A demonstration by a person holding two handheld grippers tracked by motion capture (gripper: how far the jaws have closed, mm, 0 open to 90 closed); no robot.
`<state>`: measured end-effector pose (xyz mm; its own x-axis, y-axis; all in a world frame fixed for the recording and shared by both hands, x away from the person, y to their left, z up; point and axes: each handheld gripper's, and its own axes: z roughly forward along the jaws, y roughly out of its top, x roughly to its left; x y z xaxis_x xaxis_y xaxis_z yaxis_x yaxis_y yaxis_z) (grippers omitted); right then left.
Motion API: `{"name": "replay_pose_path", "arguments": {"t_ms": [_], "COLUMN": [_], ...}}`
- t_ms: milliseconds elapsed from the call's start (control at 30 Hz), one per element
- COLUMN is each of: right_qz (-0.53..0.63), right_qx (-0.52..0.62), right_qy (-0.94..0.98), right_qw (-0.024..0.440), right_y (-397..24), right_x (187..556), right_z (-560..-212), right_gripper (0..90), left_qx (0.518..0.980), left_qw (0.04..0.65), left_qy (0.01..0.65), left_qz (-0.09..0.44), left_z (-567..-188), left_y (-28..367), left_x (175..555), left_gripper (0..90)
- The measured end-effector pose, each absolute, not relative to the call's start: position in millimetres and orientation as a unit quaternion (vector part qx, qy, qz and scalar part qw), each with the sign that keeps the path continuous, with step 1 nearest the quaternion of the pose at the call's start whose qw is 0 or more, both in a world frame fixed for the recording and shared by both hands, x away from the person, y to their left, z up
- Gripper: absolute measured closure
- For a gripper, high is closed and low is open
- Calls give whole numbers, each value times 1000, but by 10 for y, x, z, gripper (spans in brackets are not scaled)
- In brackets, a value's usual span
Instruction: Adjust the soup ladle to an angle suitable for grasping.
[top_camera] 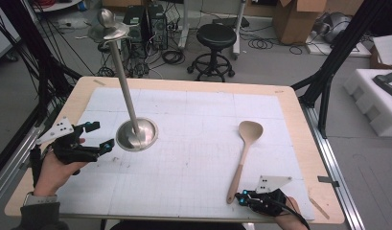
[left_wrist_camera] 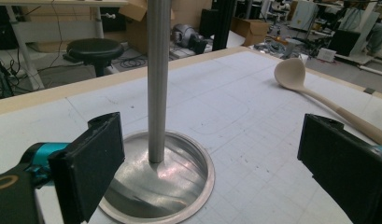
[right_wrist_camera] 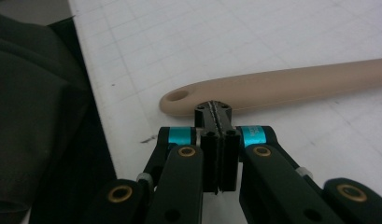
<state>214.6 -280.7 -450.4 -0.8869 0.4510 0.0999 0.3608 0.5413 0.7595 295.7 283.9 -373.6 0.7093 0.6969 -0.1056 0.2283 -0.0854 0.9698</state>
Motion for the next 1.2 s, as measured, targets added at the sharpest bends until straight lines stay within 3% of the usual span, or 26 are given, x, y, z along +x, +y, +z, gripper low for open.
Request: {"name": "replay_pose_path", "arguments": {"t_ms": [1200], "right_qz": [424], "right_qx": [152], "right_qy": [892], "right_qw": [29], "right_y": [-2226], "right_x": [2300], "right_z": [-4492], "right_gripper": [900], "left_qx": [712], "left_qw": [590], "left_qy": [326], "left_qz": [199], "left_z": [-3738], "left_y": [2843], "left_x": [2958], "left_gripper": [77]}}
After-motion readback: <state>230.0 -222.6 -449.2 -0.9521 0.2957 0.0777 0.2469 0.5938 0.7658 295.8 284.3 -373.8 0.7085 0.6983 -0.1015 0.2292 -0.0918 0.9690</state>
